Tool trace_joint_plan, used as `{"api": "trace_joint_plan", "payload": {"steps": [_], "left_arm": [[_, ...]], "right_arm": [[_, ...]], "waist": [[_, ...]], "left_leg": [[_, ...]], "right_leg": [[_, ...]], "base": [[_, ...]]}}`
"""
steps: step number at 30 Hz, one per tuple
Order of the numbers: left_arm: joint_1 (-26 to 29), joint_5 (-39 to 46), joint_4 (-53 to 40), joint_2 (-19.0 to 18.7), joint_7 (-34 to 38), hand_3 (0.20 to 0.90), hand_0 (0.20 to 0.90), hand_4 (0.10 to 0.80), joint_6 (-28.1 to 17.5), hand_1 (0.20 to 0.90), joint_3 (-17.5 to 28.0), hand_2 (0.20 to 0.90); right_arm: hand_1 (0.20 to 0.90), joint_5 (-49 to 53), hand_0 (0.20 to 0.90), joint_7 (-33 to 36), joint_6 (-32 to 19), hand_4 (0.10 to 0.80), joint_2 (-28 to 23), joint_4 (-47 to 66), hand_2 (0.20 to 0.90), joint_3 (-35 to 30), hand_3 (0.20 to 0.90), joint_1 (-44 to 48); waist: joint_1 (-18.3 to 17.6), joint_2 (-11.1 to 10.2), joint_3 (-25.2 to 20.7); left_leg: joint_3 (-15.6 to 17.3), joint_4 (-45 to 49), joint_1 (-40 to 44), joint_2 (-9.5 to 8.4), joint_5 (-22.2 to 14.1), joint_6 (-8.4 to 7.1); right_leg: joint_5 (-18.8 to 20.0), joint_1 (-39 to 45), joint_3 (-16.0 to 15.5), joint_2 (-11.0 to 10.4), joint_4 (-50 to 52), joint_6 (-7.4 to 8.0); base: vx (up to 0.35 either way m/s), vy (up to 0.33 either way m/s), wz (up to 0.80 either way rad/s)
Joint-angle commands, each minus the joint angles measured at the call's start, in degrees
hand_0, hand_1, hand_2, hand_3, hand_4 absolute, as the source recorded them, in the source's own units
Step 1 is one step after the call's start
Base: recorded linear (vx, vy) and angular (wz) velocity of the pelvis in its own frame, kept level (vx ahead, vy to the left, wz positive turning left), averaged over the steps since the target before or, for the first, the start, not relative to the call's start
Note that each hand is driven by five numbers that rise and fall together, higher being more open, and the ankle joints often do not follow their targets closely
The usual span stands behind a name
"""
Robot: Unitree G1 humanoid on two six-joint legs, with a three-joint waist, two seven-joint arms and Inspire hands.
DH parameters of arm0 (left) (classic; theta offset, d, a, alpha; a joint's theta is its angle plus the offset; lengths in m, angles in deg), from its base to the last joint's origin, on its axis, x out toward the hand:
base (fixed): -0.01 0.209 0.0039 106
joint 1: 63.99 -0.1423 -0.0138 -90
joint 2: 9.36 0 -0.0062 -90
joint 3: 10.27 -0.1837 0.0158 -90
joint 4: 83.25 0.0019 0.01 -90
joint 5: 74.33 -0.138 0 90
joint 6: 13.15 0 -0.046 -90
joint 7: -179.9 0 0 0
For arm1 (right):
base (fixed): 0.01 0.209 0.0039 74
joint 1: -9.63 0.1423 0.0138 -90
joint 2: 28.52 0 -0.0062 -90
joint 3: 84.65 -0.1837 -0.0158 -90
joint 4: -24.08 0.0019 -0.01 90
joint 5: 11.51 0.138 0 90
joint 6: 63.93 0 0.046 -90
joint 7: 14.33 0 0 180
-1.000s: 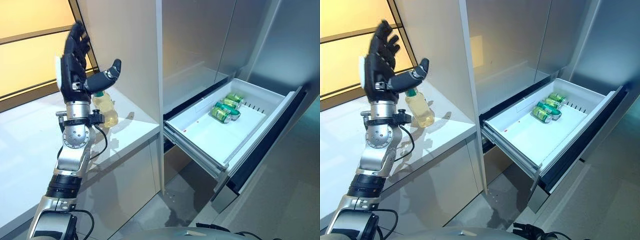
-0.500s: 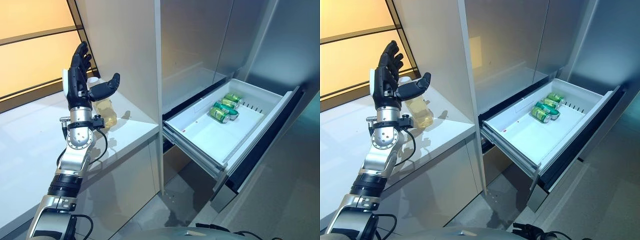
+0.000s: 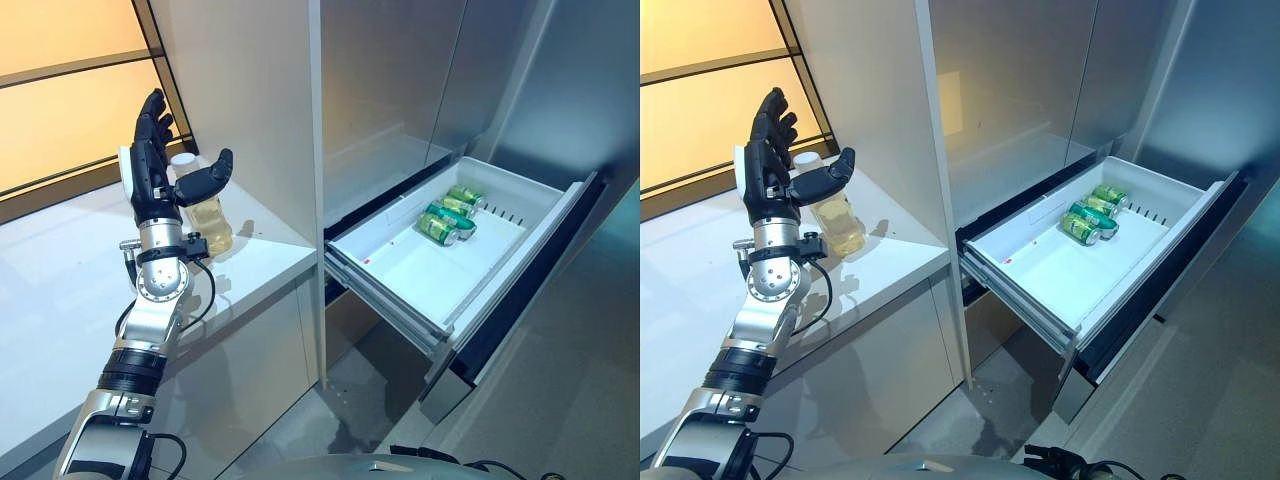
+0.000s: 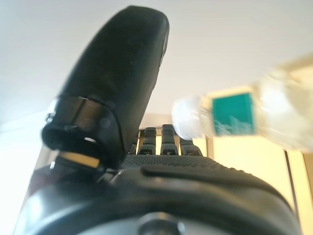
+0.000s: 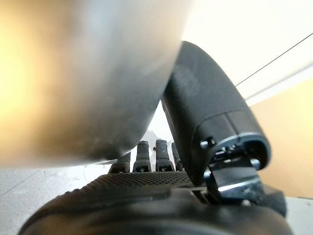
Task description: Put drinks into fridge and close the fridge
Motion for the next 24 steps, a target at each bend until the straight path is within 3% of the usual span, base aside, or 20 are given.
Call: {"api": "trace_joint_plan", "payload": {"steps": [1,24], "left_arm": [[6.6,-5.1,-0.2,-1.1,5.4,0.9,0.9,0.8,-9.4,0.9,3.0,0.9],[4.7,-1.8,4.4,0.2,-3.0,0.9,0.9,0.8,-2.5,0.9,-0.1,0.9]], "right_arm": [[0.9,-1.9,0.9,-2.2,-0.5,0.8,1.0,-0.7,0.9,1.6,0.9,-0.9],[0.9,-2.8,0.9,-2.6,0.5,0.8,0.4,-0.2,0.9,1.0,0.9,-0.4]], "waist": [[-0.6,0.1,-1.4],[-0.5,0.4,-1.2]], "left_leg": [[-0.1,0.3,0.9,-0.57,-5.4,0.55],[0.0,0.3,1.0,-0.63,-5.4,0.63]], "right_leg": [[0.3,-3.4,-1.3,0.7,3.8,2.02],[0.3,-3.4,-1.1,0.7,4.0,2.15]], "base": [[0.0,0.0,0.0],[0.0,0.0,0.0]]}}
